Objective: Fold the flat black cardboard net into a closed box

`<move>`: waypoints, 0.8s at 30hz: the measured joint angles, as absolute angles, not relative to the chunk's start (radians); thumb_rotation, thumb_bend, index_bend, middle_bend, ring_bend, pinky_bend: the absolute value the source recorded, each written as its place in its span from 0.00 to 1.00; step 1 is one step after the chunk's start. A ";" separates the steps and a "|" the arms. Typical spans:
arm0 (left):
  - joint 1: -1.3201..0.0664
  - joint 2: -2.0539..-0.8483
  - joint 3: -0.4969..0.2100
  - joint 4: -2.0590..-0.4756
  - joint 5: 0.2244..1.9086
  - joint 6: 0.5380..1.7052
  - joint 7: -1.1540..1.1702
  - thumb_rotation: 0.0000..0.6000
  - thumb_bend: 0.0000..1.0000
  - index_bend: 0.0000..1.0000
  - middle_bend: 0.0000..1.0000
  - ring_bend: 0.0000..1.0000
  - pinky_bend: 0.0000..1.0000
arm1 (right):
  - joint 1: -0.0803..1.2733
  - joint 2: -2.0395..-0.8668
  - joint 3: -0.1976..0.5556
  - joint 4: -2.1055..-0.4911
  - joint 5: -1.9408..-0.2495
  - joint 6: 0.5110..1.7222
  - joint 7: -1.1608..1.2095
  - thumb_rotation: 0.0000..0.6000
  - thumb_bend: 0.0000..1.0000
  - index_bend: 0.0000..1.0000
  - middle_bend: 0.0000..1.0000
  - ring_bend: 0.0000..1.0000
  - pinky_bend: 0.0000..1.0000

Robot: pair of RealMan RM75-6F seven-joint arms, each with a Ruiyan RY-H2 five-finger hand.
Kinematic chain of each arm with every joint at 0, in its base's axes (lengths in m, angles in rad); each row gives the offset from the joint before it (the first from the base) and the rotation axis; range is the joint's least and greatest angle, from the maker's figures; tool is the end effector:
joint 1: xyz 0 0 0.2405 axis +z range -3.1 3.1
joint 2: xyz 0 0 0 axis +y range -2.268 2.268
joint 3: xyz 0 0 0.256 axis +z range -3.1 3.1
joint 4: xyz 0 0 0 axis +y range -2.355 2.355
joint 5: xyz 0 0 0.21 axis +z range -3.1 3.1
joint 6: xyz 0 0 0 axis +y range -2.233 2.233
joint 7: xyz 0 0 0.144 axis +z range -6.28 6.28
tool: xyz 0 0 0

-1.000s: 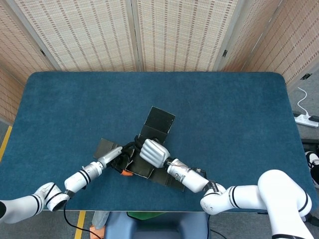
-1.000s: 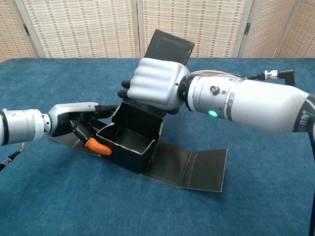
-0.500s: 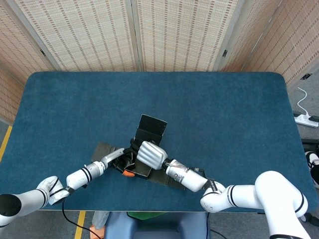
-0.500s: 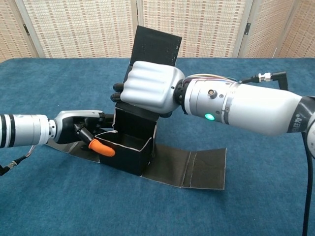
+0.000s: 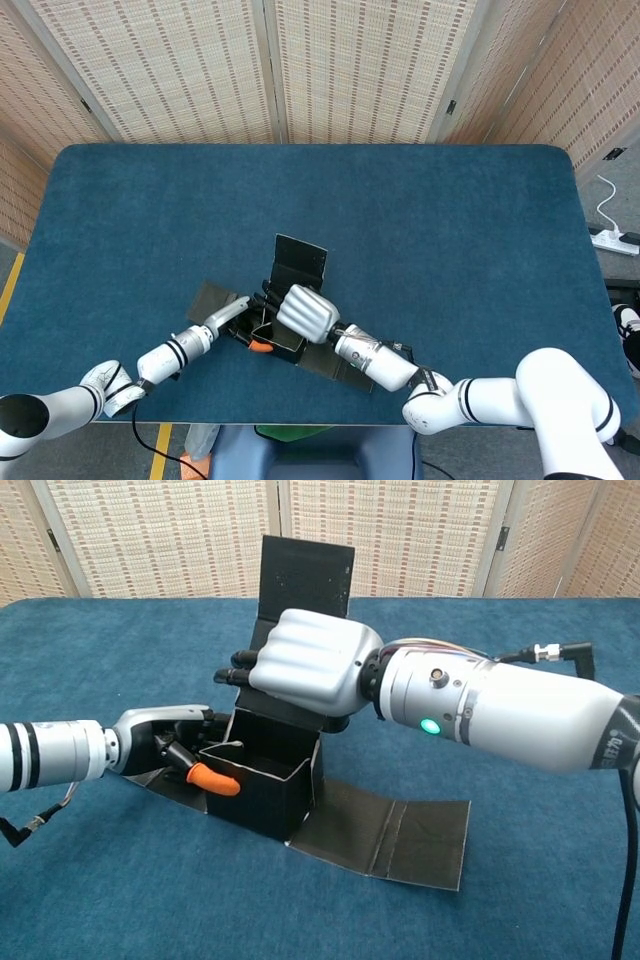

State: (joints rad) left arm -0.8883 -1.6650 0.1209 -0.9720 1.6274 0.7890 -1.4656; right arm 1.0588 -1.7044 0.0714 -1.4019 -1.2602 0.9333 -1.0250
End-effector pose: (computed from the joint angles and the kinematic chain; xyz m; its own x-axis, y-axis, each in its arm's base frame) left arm -0.1977 0.3540 -0.0694 -0.3638 0.7707 0.5231 0.8814 0.1032 0.4610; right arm -0.0337 -0.3259 -0.0794 0.8218 0.3738 0.4300 -0.0733 -0.6791 0.7304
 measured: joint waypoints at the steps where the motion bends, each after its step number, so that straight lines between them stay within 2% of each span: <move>1: -0.888 -1.664 0.121 -0.974 1.627 0.790 -1.463 1.00 0.16 0.39 0.38 0.56 0.75 | 1.057 -1.704 0.074 -1.404 -1.253 0.934 -1.028 1.00 0.25 0.00 0.02 0.75 1.00; 5: -0.886 -1.659 0.120 -0.985 1.618 0.788 -1.448 1.00 0.16 0.40 0.38 0.56 0.75 | 1.045 -1.697 0.092 -1.424 -1.206 0.936 -1.030 1.00 0.10 0.00 0.00 0.72 1.00; 8: -0.884 -1.653 0.118 -0.993 1.608 0.783 -1.441 1.00 0.16 0.40 0.38 0.56 0.75 | 1.037 -1.684 0.104 -1.452 -1.174 0.934 -1.017 1.00 0.03 0.00 0.00 0.71 1.00; 16: -0.873 -1.616 0.110 -1.028 1.587 0.786 -1.443 1.00 0.16 0.40 0.38 0.56 0.75 | 1.017 -1.644 0.128 -1.511 -1.131 0.928 -0.964 1.00 0.02 0.00 0.00 0.70 1.00; 24: -0.851 -1.521 0.096 -1.120 1.551 0.792 -1.542 1.00 0.16 0.39 0.38 0.56 0.75 | 0.950 -1.507 0.147 -1.669 -1.211 0.947 -0.640 1.00 0.03 0.00 0.00 0.70 1.00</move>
State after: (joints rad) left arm -0.8506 -1.5213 0.0962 -1.1196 1.5513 0.7915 -1.5418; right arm 0.9498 -1.5067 0.1471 -1.6687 -1.2106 0.9465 -0.6397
